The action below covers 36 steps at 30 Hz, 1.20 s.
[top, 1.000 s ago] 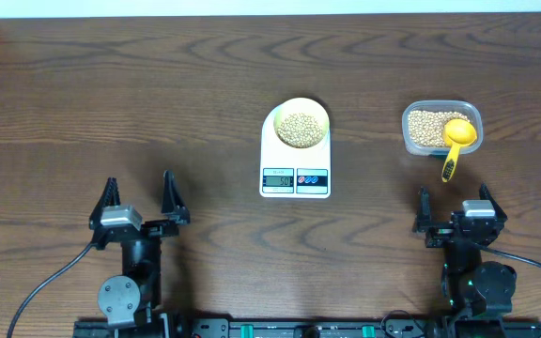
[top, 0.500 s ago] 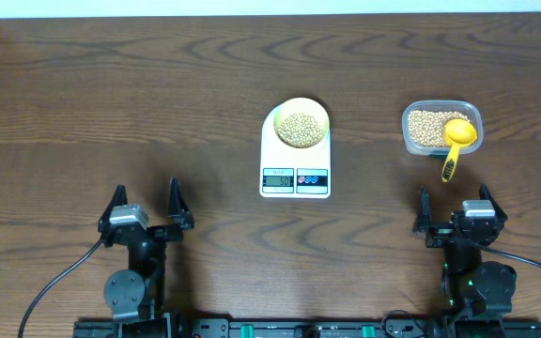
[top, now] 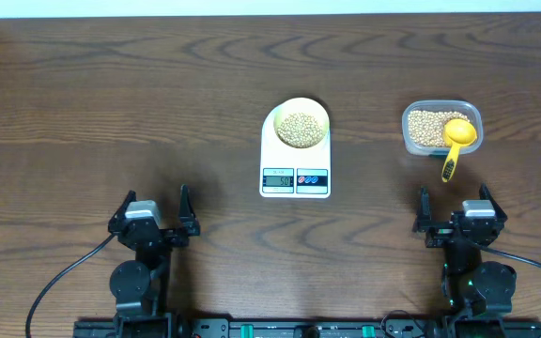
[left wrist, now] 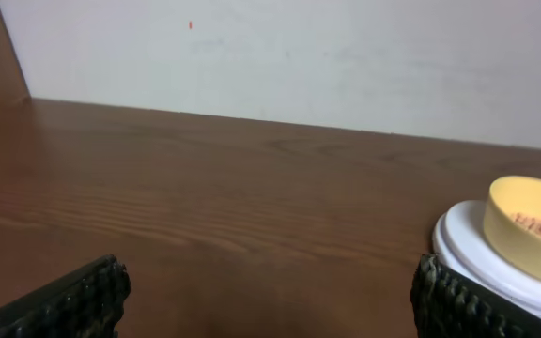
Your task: Scoop item into bowl and weigh 50g on scale
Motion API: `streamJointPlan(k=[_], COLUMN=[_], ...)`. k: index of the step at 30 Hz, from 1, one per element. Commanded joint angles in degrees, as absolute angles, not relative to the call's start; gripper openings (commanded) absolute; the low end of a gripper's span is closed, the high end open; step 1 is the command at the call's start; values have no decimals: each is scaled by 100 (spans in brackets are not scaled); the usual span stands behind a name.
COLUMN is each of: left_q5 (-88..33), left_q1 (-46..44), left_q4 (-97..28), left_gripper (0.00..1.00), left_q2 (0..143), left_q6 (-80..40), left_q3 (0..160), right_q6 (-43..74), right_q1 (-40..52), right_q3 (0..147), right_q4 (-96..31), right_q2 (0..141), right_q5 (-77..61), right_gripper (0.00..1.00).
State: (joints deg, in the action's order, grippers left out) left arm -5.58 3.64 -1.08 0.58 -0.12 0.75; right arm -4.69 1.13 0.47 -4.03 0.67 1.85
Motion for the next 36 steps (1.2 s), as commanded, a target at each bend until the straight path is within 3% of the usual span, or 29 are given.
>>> streamJointPlan(k=[1, 36], left_q5=[-663, -676], left_q1=[340, 303], left_q4=[-377, -364], left_gripper=[98, 98], left_q2=[8, 21], left_q6=[427, -25], left_q3=[23, 23], right_q6=[-521, -521], right_q1=[117, 117], right_q3=[30, 30], right_q4=[-425, -425], right_q2=[32, 32], right_q5=[178, 178], right_gripper=[99, 99])
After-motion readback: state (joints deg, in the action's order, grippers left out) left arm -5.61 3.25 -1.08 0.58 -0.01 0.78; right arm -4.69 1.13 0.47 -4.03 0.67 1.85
